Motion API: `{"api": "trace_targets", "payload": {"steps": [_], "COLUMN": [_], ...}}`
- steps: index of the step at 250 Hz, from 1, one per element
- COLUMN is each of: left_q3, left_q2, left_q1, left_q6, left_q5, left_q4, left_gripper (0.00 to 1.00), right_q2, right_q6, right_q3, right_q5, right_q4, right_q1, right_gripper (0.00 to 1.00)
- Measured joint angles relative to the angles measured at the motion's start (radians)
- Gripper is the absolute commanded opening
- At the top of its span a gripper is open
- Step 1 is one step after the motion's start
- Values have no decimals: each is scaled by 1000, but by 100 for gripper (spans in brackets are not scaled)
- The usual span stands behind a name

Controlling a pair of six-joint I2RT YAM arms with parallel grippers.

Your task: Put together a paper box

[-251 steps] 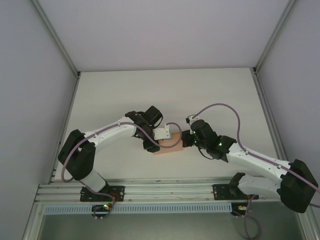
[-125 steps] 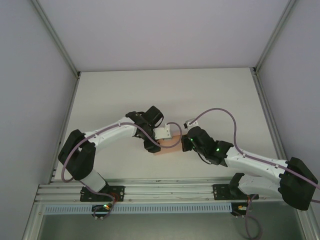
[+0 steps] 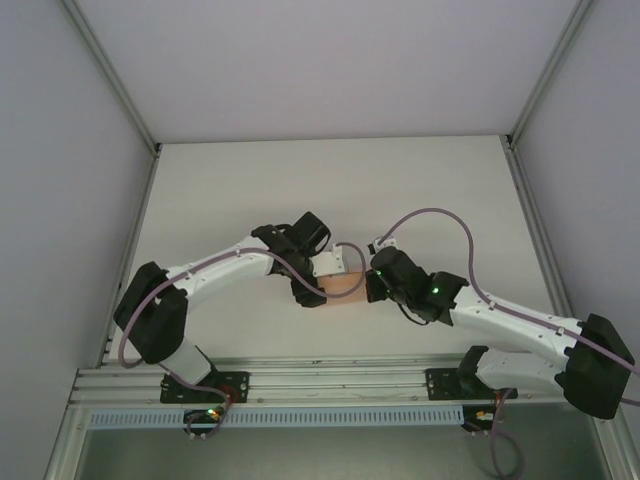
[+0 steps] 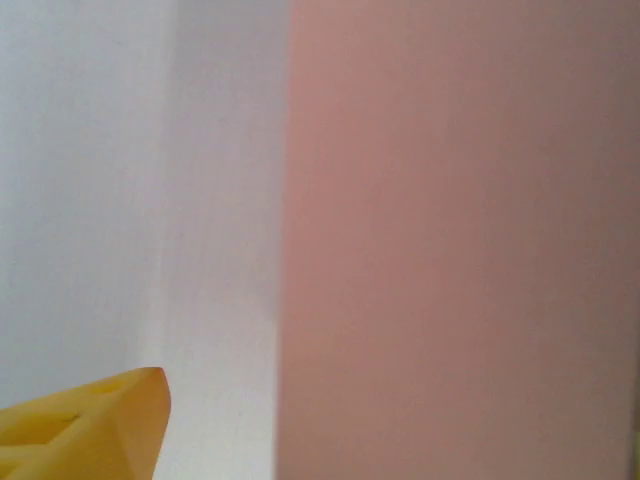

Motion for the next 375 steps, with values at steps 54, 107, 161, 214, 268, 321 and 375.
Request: {"api": "trace_targets", "payload": {"steps": [54,107,161,214,268,321,375], "left_q3": [-61,-100,-114,-187,-203,-206,-182], "left_q2": [-126,-272,-351,-352,-352,-350,-322], "left_q1": [-27,-28,-28,-33,-33,-32,-31], "left_q6": [-52,-199,-412,-538,-605,-666,-743], "left_q5": [-24,-69,-174,-208,-225,-227,-225], "left_q4": [42,86,84,80,86,88,82], "left_gripper": [100,100,77,63,46,18,0], "right_q2": [48,108,156,216,243,245,245], "right_q6": [23,35,45,49,49,50,53], "right_q3": [56,128,187,263,297,297,296], "right_q5": [2,21,28,27,26,26,26], "right_q4": [-54,-115,-169,-236,-270,-269,-269], "right_q1": [3,3,3,3,3,3,3], "right_gripper": [0,0,0,0,0,0,0]}}
